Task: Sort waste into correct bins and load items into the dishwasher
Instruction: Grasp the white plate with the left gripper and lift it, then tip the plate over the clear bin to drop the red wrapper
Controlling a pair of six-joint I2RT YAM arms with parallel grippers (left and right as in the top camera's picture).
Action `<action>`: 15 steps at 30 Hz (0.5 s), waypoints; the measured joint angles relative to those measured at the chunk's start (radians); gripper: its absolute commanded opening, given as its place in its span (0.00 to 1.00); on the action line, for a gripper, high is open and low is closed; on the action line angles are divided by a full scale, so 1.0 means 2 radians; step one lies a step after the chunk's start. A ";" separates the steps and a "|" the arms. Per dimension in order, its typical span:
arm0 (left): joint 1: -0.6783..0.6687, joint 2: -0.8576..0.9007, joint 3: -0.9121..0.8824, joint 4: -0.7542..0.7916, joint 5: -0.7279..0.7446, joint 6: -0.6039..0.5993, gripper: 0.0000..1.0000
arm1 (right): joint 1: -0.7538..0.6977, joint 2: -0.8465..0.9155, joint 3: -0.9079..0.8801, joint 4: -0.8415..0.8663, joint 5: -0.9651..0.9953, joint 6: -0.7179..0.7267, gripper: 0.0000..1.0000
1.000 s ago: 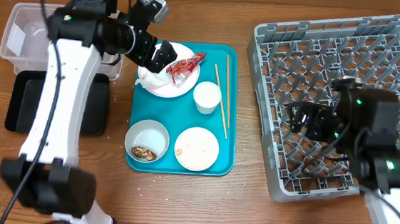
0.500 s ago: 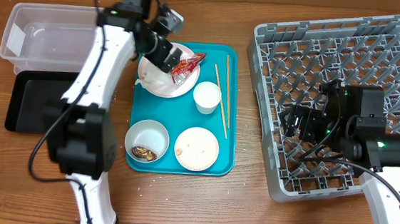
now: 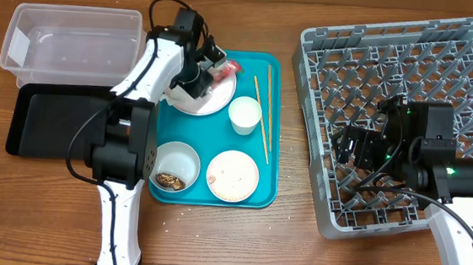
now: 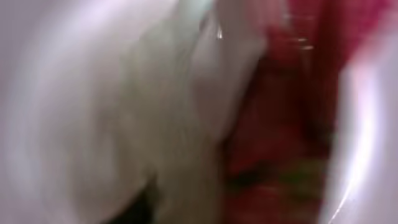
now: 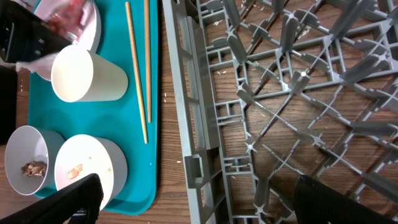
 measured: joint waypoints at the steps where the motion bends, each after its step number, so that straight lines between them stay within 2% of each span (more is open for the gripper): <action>1: 0.000 0.000 0.001 0.001 -0.002 0.000 0.04 | 0.000 0.000 0.000 0.000 0.000 0.000 1.00; 4: 0.000 0.000 0.003 -0.001 -0.006 -0.003 0.04 | 0.000 0.000 0.000 0.000 0.000 0.000 1.00; 8: 0.000 0.003 0.036 -0.039 -0.008 -0.045 0.04 | 0.000 0.000 0.000 0.001 0.000 0.000 1.00; 11: 0.000 0.005 0.101 -0.091 -0.010 -0.088 0.04 | 0.000 0.000 0.000 0.000 0.000 0.000 1.00; 15: 0.005 0.005 0.237 -0.175 -0.013 -0.139 0.04 | 0.000 0.000 0.000 0.004 0.000 0.000 1.00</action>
